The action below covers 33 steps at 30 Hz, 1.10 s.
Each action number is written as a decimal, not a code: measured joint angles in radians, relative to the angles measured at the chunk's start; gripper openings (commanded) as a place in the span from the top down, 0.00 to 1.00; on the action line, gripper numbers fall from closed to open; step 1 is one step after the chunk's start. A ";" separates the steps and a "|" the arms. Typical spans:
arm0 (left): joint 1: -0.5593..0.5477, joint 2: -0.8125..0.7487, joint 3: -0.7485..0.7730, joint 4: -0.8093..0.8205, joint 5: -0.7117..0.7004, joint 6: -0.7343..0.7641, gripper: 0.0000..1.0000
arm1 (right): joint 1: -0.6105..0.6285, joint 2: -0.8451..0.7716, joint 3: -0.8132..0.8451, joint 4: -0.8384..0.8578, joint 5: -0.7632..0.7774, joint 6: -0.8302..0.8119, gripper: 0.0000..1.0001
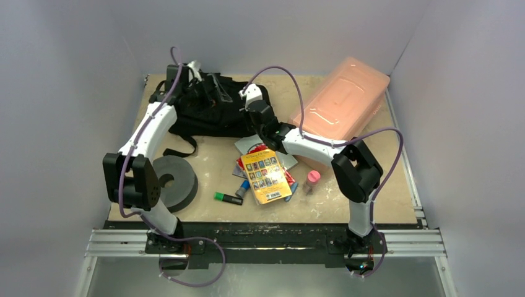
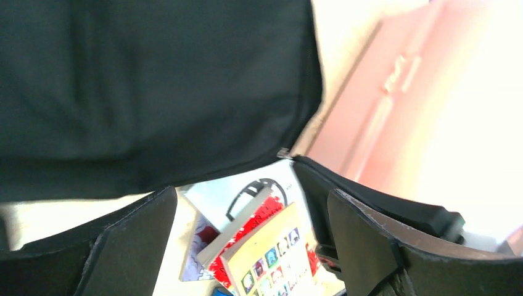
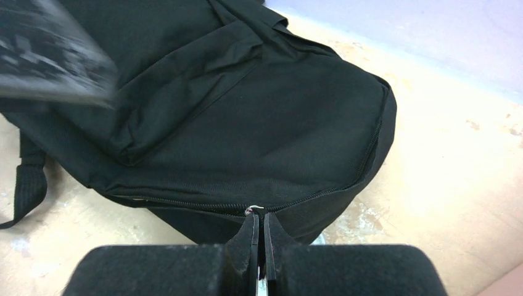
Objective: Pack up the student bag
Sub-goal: Unzip the student bag at the center of the board.
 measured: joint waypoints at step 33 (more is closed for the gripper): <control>-0.125 0.256 0.150 -0.201 -0.006 0.119 0.22 | -0.001 -0.038 -0.021 -0.007 -0.142 0.018 1.00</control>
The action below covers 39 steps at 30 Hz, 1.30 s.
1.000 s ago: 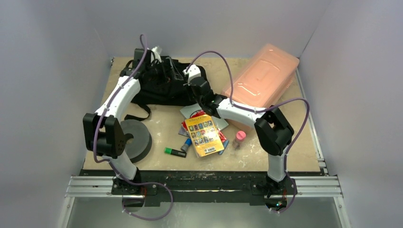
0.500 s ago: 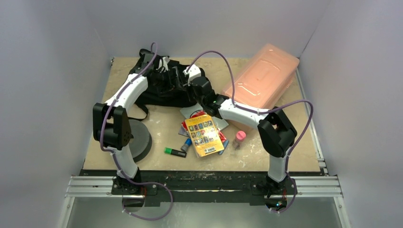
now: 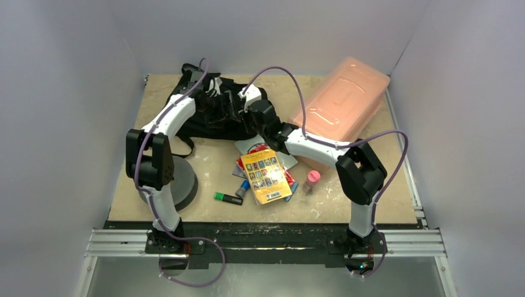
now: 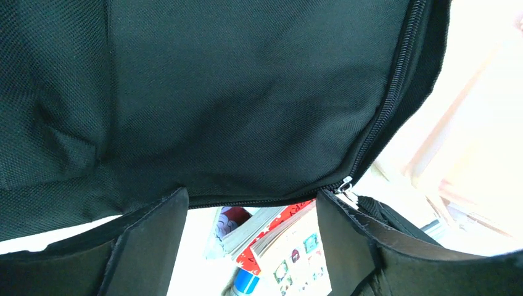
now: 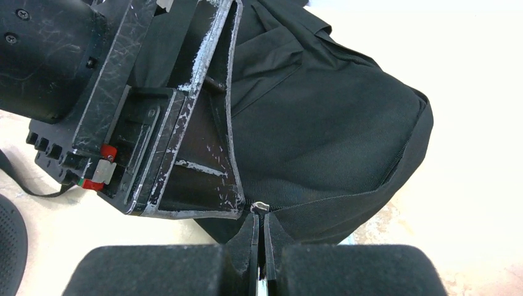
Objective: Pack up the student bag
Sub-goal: Unzip the student bag at the center of the board.
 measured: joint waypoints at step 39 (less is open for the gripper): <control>0.034 -0.225 -0.132 0.187 -0.008 0.058 0.33 | -0.097 -0.083 0.005 -0.050 -0.082 0.056 1.00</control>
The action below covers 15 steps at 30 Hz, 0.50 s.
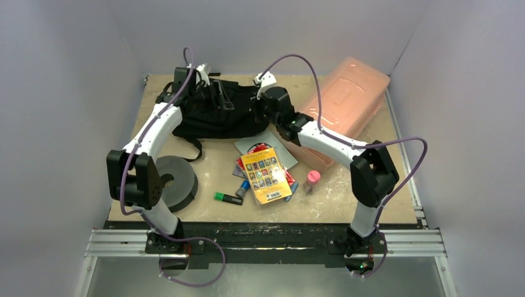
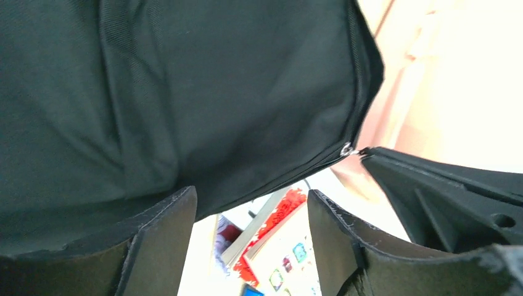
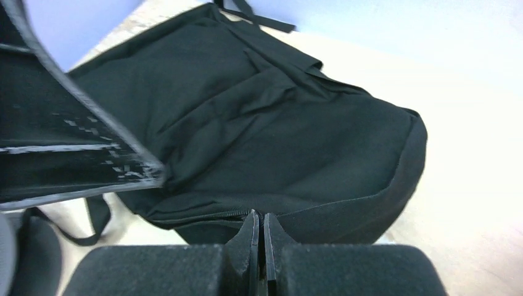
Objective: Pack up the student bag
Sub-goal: Unzip the student bag at the center of the board.
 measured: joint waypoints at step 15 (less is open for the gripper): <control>0.012 -0.173 -0.086 0.024 -0.026 -0.266 0.36 | -0.030 0.007 0.190 -0.076 -0.195 0.116 1.00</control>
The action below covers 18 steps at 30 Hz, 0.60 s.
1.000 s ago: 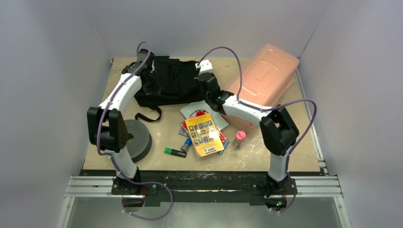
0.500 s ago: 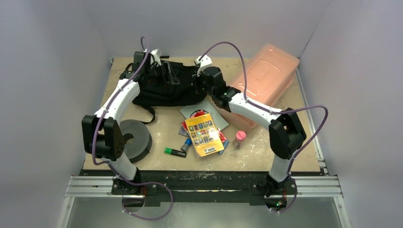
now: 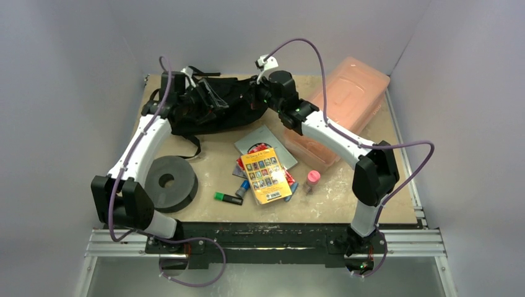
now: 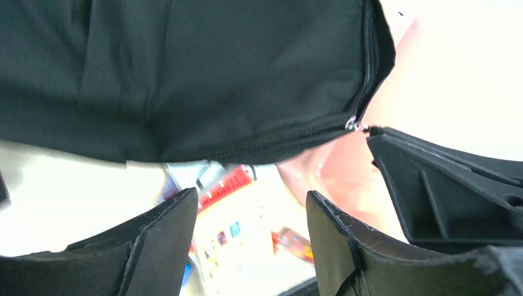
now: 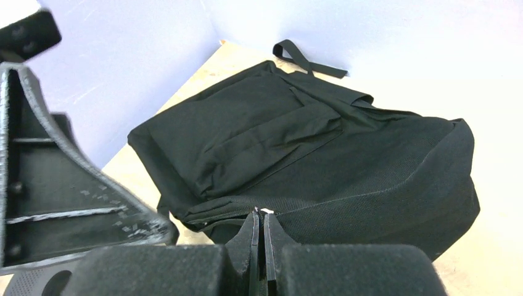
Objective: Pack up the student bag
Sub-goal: Unzip the student bag at the center of the board.
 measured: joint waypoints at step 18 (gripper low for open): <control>0.059 0.069 -0.138 -0.072 0.187 -0.615 0.30 | 0.035 0.000 -0.080 0.022 -0.029 -0.028 1.00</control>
